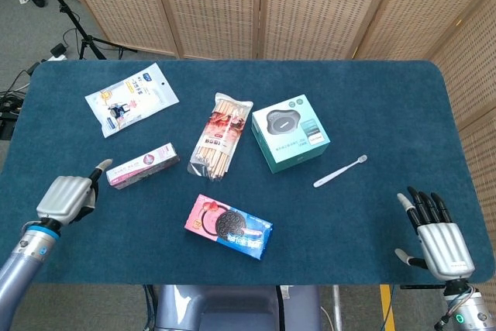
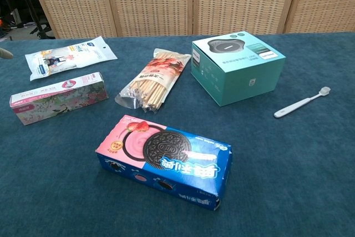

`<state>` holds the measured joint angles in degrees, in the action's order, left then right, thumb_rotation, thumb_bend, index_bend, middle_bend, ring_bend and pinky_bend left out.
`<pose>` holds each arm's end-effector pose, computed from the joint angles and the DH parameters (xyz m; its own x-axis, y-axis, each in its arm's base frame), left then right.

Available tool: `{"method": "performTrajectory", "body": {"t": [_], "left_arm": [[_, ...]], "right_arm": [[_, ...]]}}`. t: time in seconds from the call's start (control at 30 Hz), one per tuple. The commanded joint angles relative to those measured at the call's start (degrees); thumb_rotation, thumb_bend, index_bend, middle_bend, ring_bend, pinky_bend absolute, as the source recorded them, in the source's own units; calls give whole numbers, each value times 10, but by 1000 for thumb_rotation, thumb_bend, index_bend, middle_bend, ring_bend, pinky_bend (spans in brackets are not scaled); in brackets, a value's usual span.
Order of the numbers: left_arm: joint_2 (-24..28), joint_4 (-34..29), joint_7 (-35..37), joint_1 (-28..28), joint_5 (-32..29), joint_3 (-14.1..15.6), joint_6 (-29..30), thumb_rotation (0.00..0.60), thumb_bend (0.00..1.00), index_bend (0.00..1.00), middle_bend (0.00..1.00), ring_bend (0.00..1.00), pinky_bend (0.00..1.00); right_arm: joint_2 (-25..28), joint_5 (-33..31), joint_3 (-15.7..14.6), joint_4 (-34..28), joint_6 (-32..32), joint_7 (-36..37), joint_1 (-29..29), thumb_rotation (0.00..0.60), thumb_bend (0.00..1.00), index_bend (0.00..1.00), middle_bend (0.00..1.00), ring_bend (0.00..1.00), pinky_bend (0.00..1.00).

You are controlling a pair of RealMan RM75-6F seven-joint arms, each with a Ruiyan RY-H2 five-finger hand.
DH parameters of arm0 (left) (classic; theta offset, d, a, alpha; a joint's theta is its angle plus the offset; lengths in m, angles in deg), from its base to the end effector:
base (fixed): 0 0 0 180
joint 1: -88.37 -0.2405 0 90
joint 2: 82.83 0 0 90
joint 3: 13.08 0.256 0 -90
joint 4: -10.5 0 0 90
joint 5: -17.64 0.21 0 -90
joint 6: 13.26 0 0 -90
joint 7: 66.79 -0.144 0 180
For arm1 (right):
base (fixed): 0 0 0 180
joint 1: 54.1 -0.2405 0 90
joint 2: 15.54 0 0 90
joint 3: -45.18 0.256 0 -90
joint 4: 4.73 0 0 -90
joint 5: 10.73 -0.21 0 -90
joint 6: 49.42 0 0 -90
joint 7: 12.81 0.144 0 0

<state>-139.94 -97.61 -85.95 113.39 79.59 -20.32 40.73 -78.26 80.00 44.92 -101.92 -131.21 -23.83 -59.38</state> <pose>-0.2444 0.2679 0.1214 0.4699 0.3840 0.7948 0.8785 -0.1150 -0.4638 -0.2910 -0.1690 0.1401 0.5255 -0.0942 0.8456 -0.8492 -0.1187 0.5145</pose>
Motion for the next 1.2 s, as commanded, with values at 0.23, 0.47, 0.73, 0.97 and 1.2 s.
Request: {"method": "performTrajectory", "body": {"t": [0.23, 0.47, 0.73, 0.97, 1.2], "left_arm": [[-14, 30, -64, 96, -153, -2, -77, 600, 933, 0, 648, 652, 514], [-39, 62, -90, 133, -210, 19, -100, 600, 934, 0, 648, 652, 514], [-49, 66, -91, 156, -232, 38, -93, 600, 935, 0, 648, 652, 514], [-51, 67, -81, 165, -228, 51, -89, 600, 936, 0, 648, 652, 514], [-55, 70, -81, 174, -236, 63, -88, 600, 936, 0, 648, 652, 514]], "right_arm": [[-2, -5, 0, 1, 5, -4, -2, 600, 105, 0, 0, 0, 0], [-2, -6, 0, 0, 8, -5, -3, 600, 105, 0, 0, 0, 0], [-2, -10, 2, 0, 10, -3, -5, 600, 105, 0, 0, 0, 0], [-3, -11, 2, 2, 12, -3, -6, 600, 105, 0, 0, 0, 0], [-2, -9, 0, 3, 12, -2, -5, 600, 105, 0, 0, 0, 0]]}}
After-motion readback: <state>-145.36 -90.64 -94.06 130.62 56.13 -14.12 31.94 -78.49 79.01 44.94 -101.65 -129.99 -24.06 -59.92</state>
